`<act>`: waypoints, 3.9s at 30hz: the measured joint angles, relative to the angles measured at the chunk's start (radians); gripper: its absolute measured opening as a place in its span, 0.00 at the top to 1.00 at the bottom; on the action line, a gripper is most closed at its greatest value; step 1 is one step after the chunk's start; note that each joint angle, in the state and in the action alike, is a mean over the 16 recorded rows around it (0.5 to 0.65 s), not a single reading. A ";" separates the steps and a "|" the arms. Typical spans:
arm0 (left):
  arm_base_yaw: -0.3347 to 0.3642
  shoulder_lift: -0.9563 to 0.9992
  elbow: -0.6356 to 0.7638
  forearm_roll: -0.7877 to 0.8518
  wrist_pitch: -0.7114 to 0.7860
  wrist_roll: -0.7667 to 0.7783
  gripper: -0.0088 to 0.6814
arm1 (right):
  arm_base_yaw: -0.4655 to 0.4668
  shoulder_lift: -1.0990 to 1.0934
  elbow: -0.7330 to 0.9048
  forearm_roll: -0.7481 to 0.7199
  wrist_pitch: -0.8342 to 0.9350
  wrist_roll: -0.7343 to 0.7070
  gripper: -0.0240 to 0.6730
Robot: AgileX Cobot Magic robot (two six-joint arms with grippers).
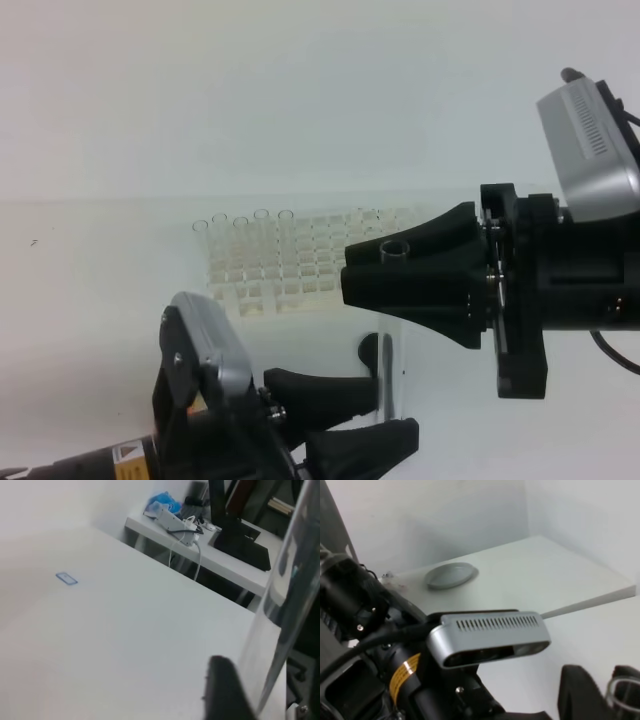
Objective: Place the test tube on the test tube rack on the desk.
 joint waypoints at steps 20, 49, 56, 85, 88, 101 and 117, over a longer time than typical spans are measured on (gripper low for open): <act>0.000 -0.096 0.000 0.301 -0.027 -0.287 0.91 | 0.000 0.000 0.000 0.018 -0.345 -0.050 0.80; 0.000 -0.568 0.004 0.482 0.839 -0.476 0.99 | 0.000 0.000 0.000 0.025 -0.326 -0.073 0.80; 0.000 -0.568 0.004 0.486 0.812 -0.477 0.99 | 0.000 0.000 0.000 0.025 -0.307 -0.073 0.80; 0.339 -0.911 0.184 0.787 0.692 -0.477 0.99 | 0.000 0.000 0.000 0.025 -0.278 -0.113 0.80; 0.432 -1.008 0.232 0.797 0.682 -0.477 0.99 | 0.000 0.000 0.000 0.025 -0.276 -0.120 0.80; 0.601 -1.195 0.379 0.799 0.675 -0.477 0.99 | 0.000 0.061 0.000 0.025 -0.278 -0.176 0.80; 0.597 -1.196 0.389 0.800 0.667 -0.477 0.99 | 0.000 0.170 0.000 0.019 -0.290 -0.239 0.80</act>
